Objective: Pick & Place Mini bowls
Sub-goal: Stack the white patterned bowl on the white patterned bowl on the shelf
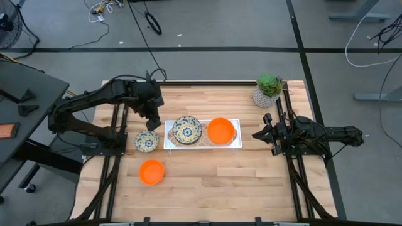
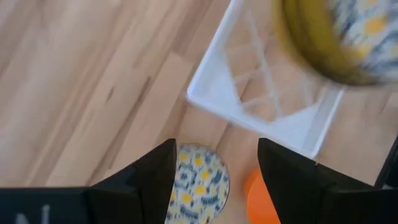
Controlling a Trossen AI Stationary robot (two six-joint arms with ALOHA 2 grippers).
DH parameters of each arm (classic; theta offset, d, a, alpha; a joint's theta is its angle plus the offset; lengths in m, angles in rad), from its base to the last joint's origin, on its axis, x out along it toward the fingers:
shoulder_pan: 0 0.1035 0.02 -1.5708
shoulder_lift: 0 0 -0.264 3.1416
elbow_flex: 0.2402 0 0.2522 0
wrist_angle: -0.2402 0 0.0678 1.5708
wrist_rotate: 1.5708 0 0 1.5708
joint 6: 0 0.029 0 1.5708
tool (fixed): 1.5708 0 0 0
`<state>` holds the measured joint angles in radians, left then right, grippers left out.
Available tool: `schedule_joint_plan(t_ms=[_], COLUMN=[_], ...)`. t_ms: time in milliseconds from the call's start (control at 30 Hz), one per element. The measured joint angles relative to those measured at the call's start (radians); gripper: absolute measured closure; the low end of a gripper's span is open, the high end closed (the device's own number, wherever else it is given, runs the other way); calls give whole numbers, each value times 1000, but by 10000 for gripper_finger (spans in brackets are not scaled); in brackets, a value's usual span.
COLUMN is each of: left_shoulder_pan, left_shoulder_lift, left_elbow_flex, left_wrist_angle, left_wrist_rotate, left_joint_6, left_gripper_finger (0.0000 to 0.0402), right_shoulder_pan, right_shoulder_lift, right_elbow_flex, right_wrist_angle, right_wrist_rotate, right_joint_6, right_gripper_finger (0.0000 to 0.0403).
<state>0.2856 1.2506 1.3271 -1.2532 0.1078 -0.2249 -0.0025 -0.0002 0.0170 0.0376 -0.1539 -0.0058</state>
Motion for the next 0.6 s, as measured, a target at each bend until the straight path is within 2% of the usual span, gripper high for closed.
schedule_joint_plan(t_ms=[333, 600], left_shoulder_pan=[11, 37], left_shoulder_lift=[-3, -3], left_elbow_flex=[-181, -259], left_wrist_angle=[-22, -22], left_wrist_rotate=[42, 24], left_joint_6=[25, 275], left_gripper_finger=[176, 177], right_shoulder_pan=[0, 0], right_shoulder_lift=[0, 0], right_elbow_flex=[0, 0], right_wrist_angle=[0, 0], right_wrist_rotate=[0, 0], right_joint_6=[0, 0], right_gripper_finger=[376, 376])
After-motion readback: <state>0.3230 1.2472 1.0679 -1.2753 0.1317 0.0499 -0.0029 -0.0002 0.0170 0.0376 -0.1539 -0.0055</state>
